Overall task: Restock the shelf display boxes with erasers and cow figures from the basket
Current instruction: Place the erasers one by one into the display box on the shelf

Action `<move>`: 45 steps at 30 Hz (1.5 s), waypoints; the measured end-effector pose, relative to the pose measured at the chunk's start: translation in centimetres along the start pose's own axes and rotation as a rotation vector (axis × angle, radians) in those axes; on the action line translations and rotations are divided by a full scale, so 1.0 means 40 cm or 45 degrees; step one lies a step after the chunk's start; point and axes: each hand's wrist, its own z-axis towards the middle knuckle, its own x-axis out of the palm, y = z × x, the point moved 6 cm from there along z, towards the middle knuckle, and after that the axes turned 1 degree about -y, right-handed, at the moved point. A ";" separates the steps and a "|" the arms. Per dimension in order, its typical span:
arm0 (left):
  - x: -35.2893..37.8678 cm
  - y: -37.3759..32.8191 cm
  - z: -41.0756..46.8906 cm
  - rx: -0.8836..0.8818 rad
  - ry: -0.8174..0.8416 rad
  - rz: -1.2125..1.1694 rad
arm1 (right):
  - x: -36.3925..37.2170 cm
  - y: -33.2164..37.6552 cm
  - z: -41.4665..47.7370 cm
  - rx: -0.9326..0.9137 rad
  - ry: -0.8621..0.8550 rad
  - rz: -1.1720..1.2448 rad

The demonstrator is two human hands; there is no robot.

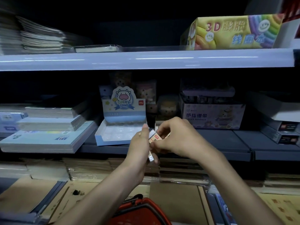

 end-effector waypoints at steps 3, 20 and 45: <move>-0.003 -0.016 0.002 0.146 0.004 0.121 | -0.001 0.002 -0.003 -0.080 -0.037 -0.086; -0.030 0.011 0.038 0.788 -0.029 1.545 | 0.022 -0.191 0.134 0.232 0.095 0.067; -0.067 -0.018 0.003 0.657 -0.027 0.636 | -0.017 -0.123 0.108 0.050 -0.032 0.149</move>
